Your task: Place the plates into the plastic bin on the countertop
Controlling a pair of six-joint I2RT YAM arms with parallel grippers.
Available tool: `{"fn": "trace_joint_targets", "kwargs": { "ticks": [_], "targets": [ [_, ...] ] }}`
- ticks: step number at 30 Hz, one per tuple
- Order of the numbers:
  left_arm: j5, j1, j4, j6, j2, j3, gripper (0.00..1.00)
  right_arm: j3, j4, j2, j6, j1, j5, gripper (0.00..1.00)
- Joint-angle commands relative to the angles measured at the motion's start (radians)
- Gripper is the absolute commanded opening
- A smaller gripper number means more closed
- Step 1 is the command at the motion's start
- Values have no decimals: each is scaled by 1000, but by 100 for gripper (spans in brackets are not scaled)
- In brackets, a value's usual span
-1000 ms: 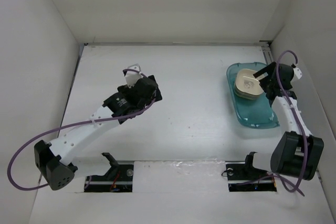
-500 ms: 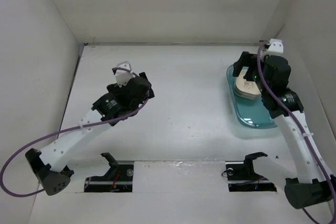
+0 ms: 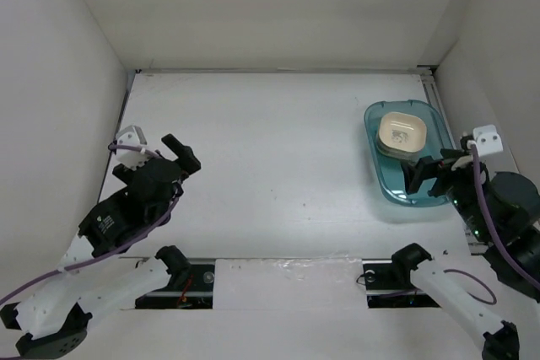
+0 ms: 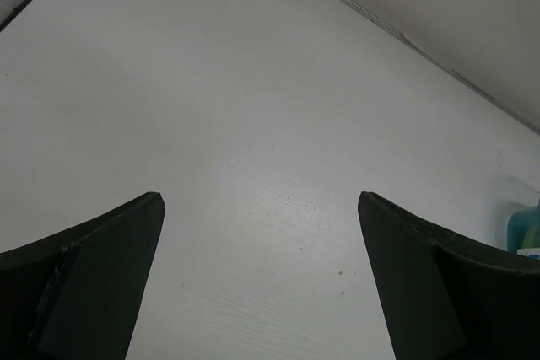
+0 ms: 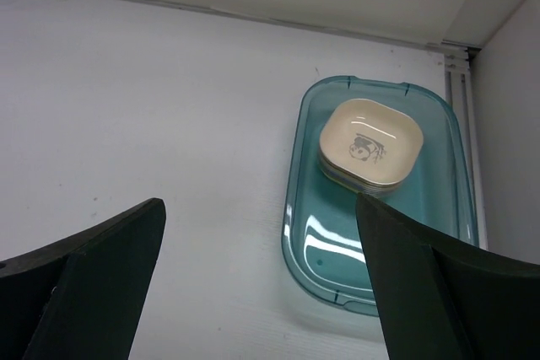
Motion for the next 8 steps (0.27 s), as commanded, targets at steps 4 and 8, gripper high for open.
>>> {"fn": "trace_joint_targets", "kwargs": {
  "ticks": [4,8],
  "targets": [
    [-33,1,5,-66,-30,-42,100,38,-115,-43,-29,9,21,100],
    [-33,1,5,-66,-19,-42,100,38,-105,-32,-29,9,55,100]
  ]
}}
